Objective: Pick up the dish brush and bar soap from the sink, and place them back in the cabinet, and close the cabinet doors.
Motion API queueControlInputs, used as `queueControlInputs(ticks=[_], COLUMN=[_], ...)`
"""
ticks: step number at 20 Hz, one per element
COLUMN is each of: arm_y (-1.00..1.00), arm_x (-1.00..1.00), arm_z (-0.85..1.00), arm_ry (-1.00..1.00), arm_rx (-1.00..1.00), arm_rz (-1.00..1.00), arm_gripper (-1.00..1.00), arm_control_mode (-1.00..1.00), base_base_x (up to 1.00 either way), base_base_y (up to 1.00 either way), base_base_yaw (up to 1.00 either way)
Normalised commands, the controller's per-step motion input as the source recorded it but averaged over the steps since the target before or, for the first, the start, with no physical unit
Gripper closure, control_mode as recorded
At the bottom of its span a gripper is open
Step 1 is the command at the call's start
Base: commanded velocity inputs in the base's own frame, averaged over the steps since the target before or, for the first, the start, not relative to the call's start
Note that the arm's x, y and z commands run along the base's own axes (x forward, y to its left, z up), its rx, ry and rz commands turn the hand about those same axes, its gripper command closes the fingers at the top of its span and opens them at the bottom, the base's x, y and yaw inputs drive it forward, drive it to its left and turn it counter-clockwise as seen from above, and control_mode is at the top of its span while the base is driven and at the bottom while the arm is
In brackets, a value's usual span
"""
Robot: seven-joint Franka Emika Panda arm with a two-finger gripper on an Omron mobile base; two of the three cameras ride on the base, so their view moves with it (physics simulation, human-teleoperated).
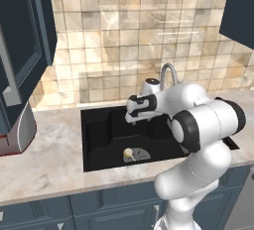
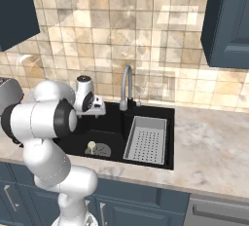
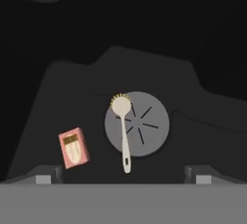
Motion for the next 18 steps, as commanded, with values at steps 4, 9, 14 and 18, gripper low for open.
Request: queueControlInputs(ticks=[4, 9, 14, 18], arm_y=[0.05, 0.05, 0.0, 0.0], arm_x=[0.0, 0.0, 0.0, 0.0], arm_z=[-0.13, -0.15, -0.19, -0.24], arm_ry=[0.02, 0.03, 0.03, 0.02], arm_rx=[0.0, 0.0, 0.0, 0.0], arm_rz=[0.0, 0.0, 0.01, 0.0], arm_gripper=[-1.0, -1.0, -1.0, -1.0], arm_control_mode=[-1.0, -1.0, -1.0, -1.0], base_base_x=[0.0, 0.0, 0.0, 0.0], base_base_y=[0.0, 0.0, 0.0, 0.0], base_base_yaw=[0.0, 0.0, 0.0, 0.0])
